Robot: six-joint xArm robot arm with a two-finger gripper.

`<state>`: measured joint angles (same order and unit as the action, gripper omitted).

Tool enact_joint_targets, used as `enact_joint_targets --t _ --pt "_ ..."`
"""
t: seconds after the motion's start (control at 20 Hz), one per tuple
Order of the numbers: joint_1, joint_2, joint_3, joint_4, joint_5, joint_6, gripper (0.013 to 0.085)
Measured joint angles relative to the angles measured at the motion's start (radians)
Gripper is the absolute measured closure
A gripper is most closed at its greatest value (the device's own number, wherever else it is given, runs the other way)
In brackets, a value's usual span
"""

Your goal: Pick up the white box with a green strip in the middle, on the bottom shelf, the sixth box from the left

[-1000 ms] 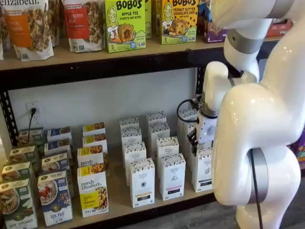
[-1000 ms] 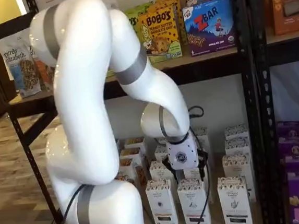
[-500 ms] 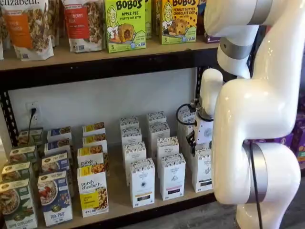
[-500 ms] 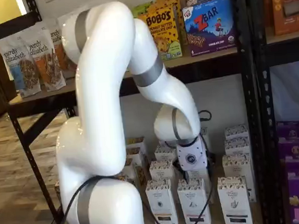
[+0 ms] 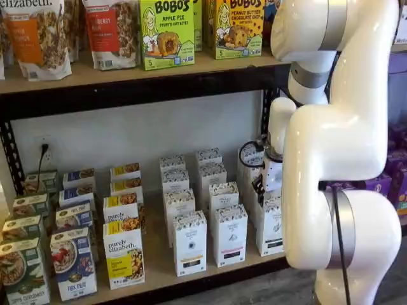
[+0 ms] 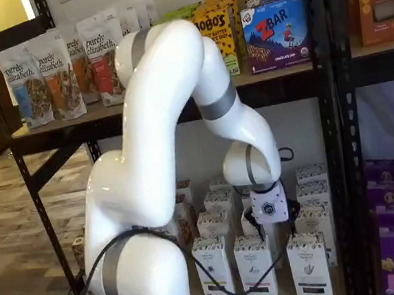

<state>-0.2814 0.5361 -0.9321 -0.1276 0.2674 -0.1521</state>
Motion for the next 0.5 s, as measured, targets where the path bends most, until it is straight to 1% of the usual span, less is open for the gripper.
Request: enact_joint_targets --t 0.15,0.2,0.25,0.4,0.5 --pt "-0.001 0.059 -0.069 0.102 0.006 -0.099 0.013" --pt "-0.001 0.075 -0.088 0.128 0.008 -0.124 0.013" --pt "-0.004 0.095 -0.114 0.138 0.012 -0.135 0.013" --pt "-0.018 0.161 -0.2 0.097 0.029 -0.11 0.013" --pt "-0.024 0.192 -0.242 0.087 0.036 -0.107 0.013"
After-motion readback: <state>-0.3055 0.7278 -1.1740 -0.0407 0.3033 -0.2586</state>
